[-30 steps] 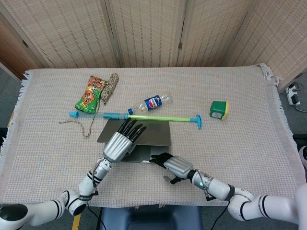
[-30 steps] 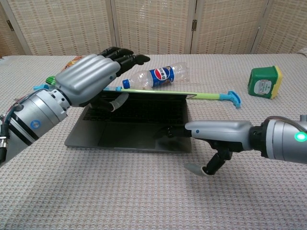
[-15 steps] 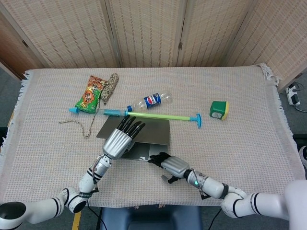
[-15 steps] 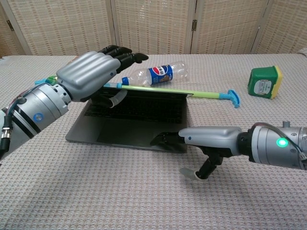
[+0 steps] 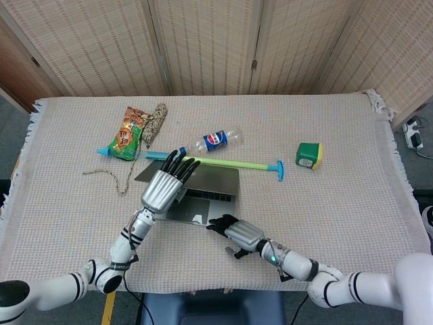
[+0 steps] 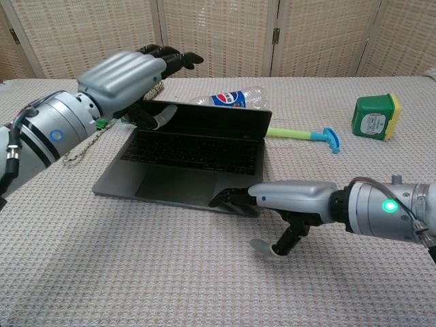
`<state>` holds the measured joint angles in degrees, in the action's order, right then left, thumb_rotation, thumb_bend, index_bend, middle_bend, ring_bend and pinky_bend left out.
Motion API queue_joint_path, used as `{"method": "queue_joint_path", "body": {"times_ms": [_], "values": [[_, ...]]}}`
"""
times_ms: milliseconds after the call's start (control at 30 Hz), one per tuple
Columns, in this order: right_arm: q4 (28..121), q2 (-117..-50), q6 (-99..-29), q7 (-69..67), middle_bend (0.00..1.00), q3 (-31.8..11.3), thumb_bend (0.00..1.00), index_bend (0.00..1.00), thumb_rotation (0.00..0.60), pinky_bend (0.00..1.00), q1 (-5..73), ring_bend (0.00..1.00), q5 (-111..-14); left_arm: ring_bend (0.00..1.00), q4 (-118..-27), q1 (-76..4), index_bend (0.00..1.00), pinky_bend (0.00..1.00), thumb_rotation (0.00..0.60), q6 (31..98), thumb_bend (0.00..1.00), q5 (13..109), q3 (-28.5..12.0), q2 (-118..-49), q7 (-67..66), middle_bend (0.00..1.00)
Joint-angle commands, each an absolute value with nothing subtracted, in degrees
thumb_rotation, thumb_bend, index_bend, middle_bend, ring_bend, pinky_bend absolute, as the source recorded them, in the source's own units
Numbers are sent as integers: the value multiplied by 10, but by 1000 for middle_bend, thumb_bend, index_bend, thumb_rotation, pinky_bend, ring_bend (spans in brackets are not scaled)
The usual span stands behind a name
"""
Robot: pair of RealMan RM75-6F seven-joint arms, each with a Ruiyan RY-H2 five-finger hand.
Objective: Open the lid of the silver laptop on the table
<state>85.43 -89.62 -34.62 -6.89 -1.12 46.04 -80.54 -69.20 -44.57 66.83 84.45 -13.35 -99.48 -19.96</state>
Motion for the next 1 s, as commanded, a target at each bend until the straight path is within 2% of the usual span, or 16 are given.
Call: {"method": "queue_joint_path", "body": {"times_ms": [33,567,1000], "values": [[853,-899,-347,-61,0,-12,580,0,600,0,462,17,-797,32,-697,-453,63,0,600,658,559,830,-145,-987,-205,159],[852,-909,-351,-31,0,-16,580,0,600,0,466,36,-766,14,-729,-495,54,0,600,581,556,710,-215,-931,-216,131],[857,-910,-349,-12,0,-18,582,0,600,0,472,32,-744,0,-705,-532,35,0,600,507,524,575,-254,-892,-228,105]]}}
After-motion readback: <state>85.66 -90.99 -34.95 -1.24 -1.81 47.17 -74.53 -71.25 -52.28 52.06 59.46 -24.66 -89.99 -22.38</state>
